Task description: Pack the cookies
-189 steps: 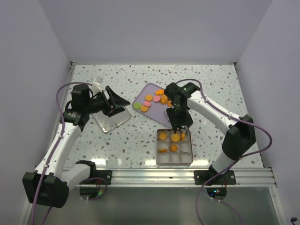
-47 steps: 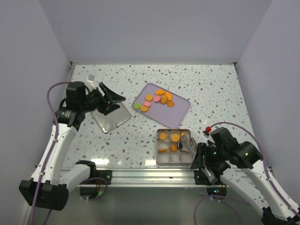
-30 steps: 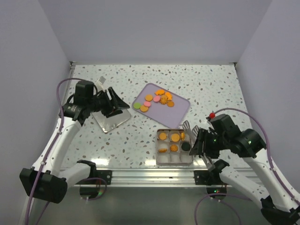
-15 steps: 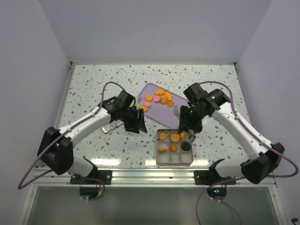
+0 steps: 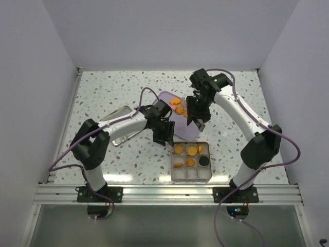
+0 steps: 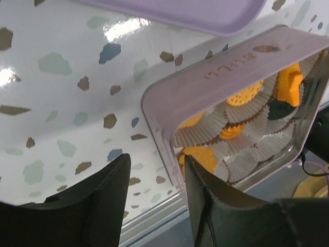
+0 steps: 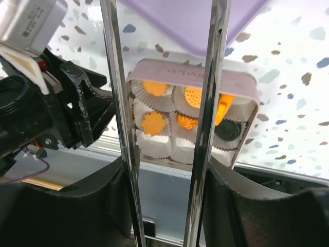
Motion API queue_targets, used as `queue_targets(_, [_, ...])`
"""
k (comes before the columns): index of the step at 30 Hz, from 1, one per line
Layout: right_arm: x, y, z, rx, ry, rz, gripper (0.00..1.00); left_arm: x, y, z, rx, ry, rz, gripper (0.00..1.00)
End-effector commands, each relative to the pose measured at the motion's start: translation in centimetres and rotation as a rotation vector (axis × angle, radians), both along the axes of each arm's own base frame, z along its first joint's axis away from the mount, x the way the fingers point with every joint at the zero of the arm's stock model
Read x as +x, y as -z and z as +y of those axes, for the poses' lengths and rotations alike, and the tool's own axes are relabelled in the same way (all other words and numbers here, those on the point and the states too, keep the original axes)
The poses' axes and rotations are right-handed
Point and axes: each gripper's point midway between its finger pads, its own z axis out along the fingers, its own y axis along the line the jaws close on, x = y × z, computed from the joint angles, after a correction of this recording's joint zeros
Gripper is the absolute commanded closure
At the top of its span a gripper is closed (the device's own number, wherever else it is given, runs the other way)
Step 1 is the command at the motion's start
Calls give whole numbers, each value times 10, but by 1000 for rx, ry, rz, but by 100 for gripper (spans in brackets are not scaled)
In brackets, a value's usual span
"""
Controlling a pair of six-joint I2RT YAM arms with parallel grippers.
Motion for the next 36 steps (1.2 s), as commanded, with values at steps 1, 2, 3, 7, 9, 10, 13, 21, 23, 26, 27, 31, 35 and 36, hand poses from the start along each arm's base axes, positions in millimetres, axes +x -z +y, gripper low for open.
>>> queue_targets(1, [12, -12, -10, 25, -38, -28, 51, 18, 1, -16, -2, 6, -60, 49])
queue_targets(2, [17, -12, -16, 30, -21, -27, 51, 16, 8, -19, 8, 16, -49, 49])
queue_targets(3, [18, -11, -19, 35, -18, -25, 51, 15, 11, -20, 14, 19, -47, 50])
queue_targets(7, [25, -6, -30, 65, -11, -14, 51, 16, 20, -24, 55, 34, -47, 57])
queue_targets(9, [29, -3, -36, 71, -1, -9, 51, 16, 26, -21, 86, 30, -40, 71])
queue_targets(10, [31, -2, -37, 69, -8, -8, 51, 17, 28, -17, 111, 23, -43, 75])
queue_targets(13, [33, 4, -34, 89, -17, 15, 51, 18, 28, -11, 144, 8, -42, 83])
queue_targets(21, [37, 26, -16, 157, -42, 96, 52, 29, 27, 27, 200, -59, -54, 92])
queue_targets(23, [39, 30, -11, 176, -46, 113, 52, 31, 29, 51, 204, -104, -41, 92])
queue_targets(26, [41, 37, -2, 184, -59, 133, 53, 37, 27, 79, 213, -146, -47, 91])
queue_targets(27, [41, 39, 1, 180, -68, 138, 52, 38, 27, 85, 221, -140, -53, 89])
queue_targets(31, [44, 59, 12, 160, -70, 175, 53, 42, 26, 101, 262, -123, -73, 69])
queue_targets(35, [53, 76, 15, 144, -50, 192, 53, 44, 25, 101, 262, -105, -83, 50])
queue_targets(36, [55, 78, 16, 143, -42, 196, 53, 44, 23, 99, 253, -105, -83, 48])
